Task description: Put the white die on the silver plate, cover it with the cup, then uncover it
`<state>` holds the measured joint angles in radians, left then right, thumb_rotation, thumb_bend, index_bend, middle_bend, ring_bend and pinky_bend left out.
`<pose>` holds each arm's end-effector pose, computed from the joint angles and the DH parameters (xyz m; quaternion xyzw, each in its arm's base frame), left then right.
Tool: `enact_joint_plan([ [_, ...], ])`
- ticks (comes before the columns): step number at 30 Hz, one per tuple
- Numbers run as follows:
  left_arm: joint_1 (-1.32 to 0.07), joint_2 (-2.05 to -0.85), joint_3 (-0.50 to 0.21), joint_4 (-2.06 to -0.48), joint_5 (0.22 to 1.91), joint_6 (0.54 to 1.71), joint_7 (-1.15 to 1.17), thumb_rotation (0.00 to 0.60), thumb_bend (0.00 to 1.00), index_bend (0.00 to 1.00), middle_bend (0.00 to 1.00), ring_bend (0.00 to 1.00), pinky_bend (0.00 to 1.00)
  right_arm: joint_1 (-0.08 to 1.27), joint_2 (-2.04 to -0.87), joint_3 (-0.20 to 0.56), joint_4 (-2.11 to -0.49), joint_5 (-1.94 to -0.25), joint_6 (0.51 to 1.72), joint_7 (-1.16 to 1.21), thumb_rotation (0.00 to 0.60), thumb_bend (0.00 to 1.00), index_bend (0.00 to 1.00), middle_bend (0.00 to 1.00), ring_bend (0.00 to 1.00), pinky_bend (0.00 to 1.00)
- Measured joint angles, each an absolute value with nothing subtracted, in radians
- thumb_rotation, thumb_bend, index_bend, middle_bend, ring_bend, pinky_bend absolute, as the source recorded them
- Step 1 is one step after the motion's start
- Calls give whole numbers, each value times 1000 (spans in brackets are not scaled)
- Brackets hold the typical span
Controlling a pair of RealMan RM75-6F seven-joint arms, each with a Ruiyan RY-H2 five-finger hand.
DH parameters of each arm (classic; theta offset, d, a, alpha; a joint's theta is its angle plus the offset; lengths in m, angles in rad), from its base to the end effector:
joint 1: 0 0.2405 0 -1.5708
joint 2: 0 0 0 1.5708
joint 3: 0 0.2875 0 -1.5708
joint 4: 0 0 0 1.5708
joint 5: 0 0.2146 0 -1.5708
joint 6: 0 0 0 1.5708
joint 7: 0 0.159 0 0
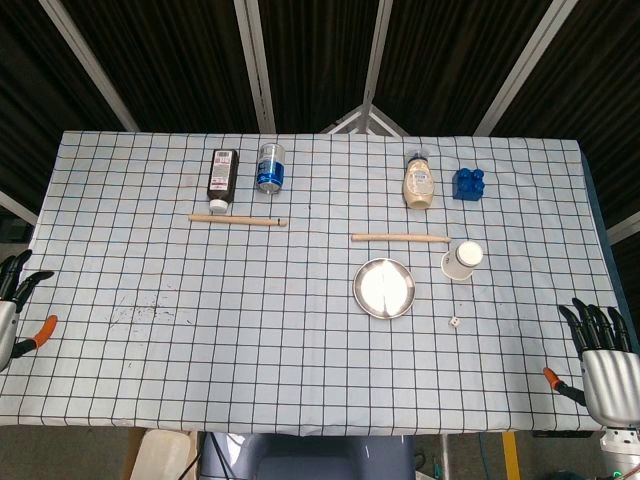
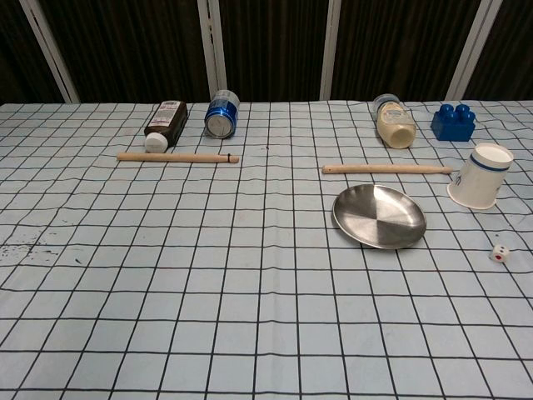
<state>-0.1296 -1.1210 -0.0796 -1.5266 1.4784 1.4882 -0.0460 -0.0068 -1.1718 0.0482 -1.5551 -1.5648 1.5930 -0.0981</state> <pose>-0.3482 0.2222 0.1839 -0.5920 -0.3583 -0.4004 0.6006 -0.3489 -0.1666 0.1667 0.5924 -0.3399 0.3733 0.6279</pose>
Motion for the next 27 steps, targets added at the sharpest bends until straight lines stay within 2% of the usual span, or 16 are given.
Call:
enact_joint_plan([
  [27, -131, -1126, -72, -1536, 1488, 1485, -20, 600, 467, 224, 0, 0, 98, 2, -1170, 35, -1551, -1558, 1552, -70, 600, 178, 144, 112, 100, 0],
])
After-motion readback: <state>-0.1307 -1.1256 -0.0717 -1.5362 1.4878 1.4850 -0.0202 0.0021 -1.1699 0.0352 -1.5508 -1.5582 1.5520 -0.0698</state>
